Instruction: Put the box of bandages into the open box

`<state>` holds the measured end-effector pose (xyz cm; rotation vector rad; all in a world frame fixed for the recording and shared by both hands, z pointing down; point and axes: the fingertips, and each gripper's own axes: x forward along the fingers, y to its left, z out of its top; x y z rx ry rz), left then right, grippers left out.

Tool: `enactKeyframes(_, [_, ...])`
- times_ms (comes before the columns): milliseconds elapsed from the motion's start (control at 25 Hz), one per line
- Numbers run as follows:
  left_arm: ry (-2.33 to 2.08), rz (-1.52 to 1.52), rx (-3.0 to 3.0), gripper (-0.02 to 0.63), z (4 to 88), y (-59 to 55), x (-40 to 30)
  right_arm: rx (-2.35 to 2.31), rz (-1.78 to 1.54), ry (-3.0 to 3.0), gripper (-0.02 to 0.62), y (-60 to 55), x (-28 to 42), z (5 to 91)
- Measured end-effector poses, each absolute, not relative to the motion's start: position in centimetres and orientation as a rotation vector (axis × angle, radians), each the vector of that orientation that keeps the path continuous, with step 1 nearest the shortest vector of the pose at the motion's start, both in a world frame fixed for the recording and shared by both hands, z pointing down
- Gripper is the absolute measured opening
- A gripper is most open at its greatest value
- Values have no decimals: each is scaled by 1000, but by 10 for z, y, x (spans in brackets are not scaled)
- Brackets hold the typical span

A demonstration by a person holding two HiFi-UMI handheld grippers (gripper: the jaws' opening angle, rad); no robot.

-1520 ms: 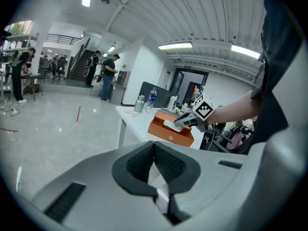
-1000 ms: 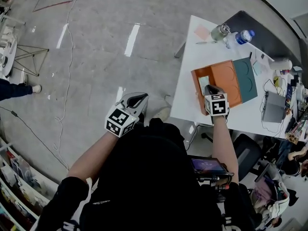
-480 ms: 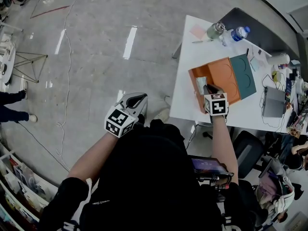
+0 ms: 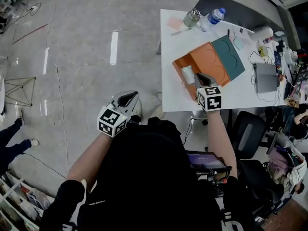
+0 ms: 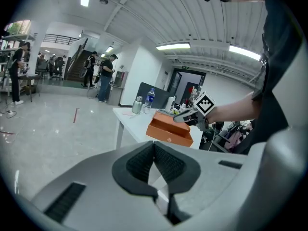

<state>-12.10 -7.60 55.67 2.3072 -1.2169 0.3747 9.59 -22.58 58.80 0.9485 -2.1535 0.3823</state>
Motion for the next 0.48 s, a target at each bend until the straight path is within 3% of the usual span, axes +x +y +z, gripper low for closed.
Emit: enactKeyframes(480, [-1012,388,2467,9,552,-99,-94,1203,473,-2317,29,-190,125,550])
